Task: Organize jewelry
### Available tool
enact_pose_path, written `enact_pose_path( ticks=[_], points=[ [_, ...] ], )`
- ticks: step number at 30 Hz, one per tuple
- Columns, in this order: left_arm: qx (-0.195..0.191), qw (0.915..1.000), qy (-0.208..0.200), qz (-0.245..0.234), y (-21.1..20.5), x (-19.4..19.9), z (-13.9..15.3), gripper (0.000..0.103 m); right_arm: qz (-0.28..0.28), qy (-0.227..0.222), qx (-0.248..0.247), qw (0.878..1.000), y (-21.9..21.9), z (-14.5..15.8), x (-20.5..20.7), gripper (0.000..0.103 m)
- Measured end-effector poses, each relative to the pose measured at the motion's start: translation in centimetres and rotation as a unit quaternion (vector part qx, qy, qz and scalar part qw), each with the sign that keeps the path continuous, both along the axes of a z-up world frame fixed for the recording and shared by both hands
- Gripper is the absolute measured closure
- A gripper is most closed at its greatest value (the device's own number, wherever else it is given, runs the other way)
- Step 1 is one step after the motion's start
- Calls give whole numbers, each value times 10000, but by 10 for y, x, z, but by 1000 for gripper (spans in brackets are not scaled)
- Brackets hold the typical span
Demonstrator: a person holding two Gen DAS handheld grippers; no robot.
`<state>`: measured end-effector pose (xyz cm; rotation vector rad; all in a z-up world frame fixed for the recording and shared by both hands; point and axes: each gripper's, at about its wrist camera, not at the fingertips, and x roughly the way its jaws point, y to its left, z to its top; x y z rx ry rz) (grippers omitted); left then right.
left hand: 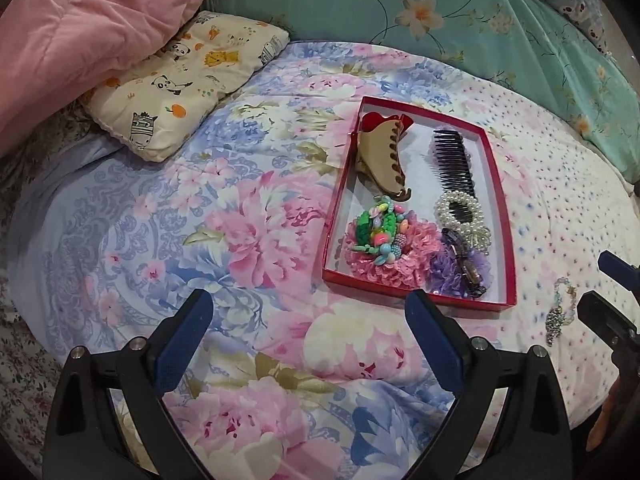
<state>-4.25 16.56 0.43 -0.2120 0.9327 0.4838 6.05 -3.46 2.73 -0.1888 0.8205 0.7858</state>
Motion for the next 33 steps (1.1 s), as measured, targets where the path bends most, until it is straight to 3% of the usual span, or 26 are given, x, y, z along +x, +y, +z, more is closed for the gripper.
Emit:
enact_pose_path(
  ticks=[16, 33],
  points=[
    [105, 9999, 1, -68, -4, 4, -18, 5, -75, 247, -160, 9995, 7, -32, 7, 0],
    [199, 9996, -194, -62, -11, 0, -10, 5, -53, 168, -41, 9998, 8, -28, 5, 0]
  ],
)
